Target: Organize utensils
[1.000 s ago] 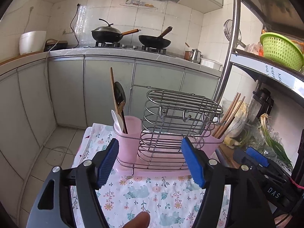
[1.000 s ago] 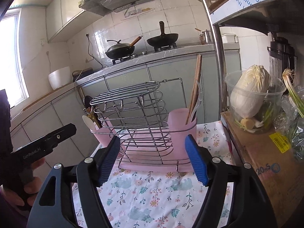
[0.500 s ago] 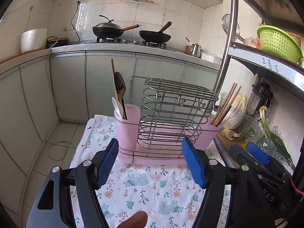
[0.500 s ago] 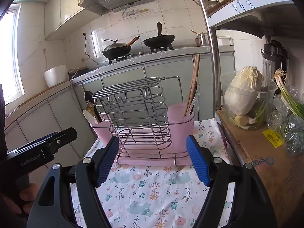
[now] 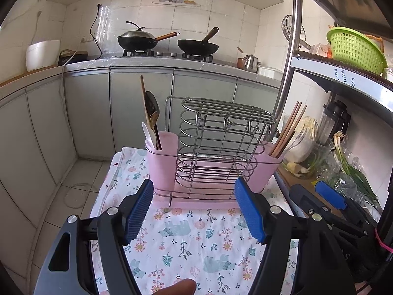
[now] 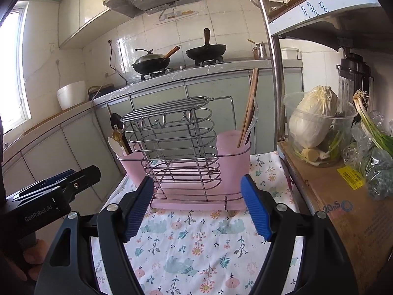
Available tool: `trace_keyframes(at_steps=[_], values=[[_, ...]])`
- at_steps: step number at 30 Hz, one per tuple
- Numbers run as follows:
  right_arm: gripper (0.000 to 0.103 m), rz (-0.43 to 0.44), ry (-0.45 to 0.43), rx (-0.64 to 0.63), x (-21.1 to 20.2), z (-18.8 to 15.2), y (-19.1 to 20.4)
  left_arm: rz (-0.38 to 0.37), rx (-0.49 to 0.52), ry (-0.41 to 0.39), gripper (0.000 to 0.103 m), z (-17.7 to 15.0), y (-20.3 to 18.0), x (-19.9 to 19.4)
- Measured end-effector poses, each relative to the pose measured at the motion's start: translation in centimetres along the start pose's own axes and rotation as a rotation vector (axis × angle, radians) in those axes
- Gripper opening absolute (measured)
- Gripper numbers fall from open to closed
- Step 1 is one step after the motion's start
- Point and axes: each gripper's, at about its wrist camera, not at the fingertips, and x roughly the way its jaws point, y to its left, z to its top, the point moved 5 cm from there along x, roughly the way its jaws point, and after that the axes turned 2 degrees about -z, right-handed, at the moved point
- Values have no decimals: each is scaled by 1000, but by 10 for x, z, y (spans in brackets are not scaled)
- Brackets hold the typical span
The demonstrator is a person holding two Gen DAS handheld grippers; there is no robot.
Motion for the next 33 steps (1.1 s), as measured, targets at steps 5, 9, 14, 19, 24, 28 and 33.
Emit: trace_keyframes(at_steps=[5,9,14,19,24,28,33], values=[[74,-1,3,-11,1,0,3,0,4,-1,68,-1,1,-1],[74,1,10,-18,3,-1,5,-1,5,1,68,-1,1,0],[74,0,16,-23,5,-2,6,-3,6,5,68,-2,1,1],[74,1,20,-25,7,-1,7,-6,5,8,68,-2,1,2],[74,3,22,-28,8,0,8,-8,3,11,68,-3,1,3],[74,3,22,-26,8,0,8,-9,4,12,68,-3,1,3],[74,6,25,-22,9,-1,8,-9,3,12,68,-3,1,3]])
